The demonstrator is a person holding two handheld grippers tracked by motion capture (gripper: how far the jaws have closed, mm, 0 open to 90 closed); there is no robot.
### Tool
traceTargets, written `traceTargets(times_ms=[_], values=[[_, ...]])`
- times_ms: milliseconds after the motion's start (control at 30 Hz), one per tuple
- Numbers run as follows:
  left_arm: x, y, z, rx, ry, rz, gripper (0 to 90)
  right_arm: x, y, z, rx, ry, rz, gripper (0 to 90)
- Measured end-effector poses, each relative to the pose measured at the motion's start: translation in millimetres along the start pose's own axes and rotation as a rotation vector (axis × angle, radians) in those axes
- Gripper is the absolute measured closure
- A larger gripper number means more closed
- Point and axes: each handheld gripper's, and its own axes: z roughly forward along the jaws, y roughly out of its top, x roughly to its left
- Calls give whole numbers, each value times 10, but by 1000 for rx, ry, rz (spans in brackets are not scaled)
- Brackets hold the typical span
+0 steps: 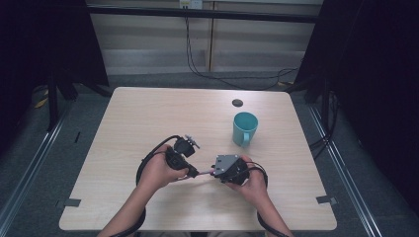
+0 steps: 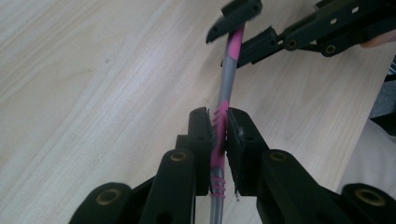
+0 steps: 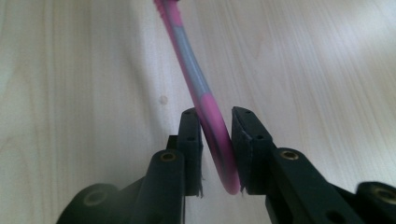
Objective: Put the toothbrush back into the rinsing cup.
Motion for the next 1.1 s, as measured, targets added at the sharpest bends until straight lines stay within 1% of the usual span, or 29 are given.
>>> traceTargets(times_ms=[33, 67, 133, 167, 200, 267, 333, 367, 400, 433, 467, 500, 533, 567, 600, 633, 667, 700, 733, 767, 800, 833, 867, 900, 933, 967, 1000, 1067, 1100], values=[[9, 1, -11, 0, -1, 12, 802, 5, 1, 4, 1, 20, -7, 763], [3, -1, -19, -11, 3, 3, 801, 11, -1, 10, -1, 27, -3, 770], [10, -2, -39, -22, 15, 18, 798, 23, -3, 19, 2, 67, -8, 796], [12, -2, -46, -33, 18, 16, 799, 32, 2, 23, 3, 64, -20, 805], [19, -4, -51, -33, 21, 17, 798, 41, 8, 25, 8, 78, -23, 810], [34, -7, -59, -45, 18, 15, 797, 44, 18, 22, 9, 78, -22, 812], [43, -12, -74, -92, 25, 14, 775, 35, 20, 15, 2, 77, -22, 812], [55, -10, -90, -115, 36, 23, 729, 33, 18, 10, 4, 83, -19, 812], [60, -8, -104, -147, 57, 28, 648, 31, 19, 6, 3, 88, -22, 812], [64, -5, -124, -156, 62, 35, 592, 34, 22, 3, 10, 78, -23, 812], [78, 0, -156, -176, 81, 42, 581, 37, 24, -1, 17, 76, -24, 812], [78, 0, -156, -176, 81, 42, 489, 37, 24, -1, 17, 76, -24, 812], [87, -3, -171, -203, 91, 35, 464, 26, 14, -7, 29, 70, -22, 812], [87, -3, -171, -203, 91, 35, 455, 17, 4, -7, 32, 75, -18, 812], [92, -9, -186, -211, 89, 22, 455, 17, 4, -7, 32, 75, -18, 812], [99, -23, -209, -237, 94, 10, 427, -1, -31, -10, 51, 68, 2, 812], [99, -23, -209, -237, 94, 10, 426, -1, -31, -10, 51, 68, 2, 812], [116, -37, -241, -243, 100, 9, 411, -15, -60, -18, 60, 71, 22, 812], [116, -37, -241, -243, 100, 9, 404, -15, -60, -18, 60, 71, 22, 812], [129, -48, -275, -245, 105, 10, 404, -32, -81, -34, 77, 63, 45, 812], [129, -48, -275, -245, 105, 10, 404, -32, -81, -34, 77, 63, 45, 812], [135, -55, -301, -252, 109, 7, 404, -65, -103, -61, 87, 50, 69, 812], [135, -58, -314, -262, 108, -3, 404, -65, -103, -61, 87, 50, 69, 812], [149, -68, -354, -270, 113, 0, 402, -82, -115, -74, 87, 51, 83, 812], [151, -76, -372, -276, 116, -3, 398, -113, -141, -101, 83, 45, 121, 812], [157, -87, -390, -277, 120, -1, 398, -131, -158, -117, 82, 40, 148, 812], [168, -103, -405, -283, 120, -5, 398, -157, -188, -139, 83, 34, 189, 812], [183, -128, -412, -284, 121, -7, 393, -180, -217, -156, 73, 30, 231, 812], [183, -128, -412, -284, 121, -7, 393, -180, -217, -156, 73, 30, 231, 812]])
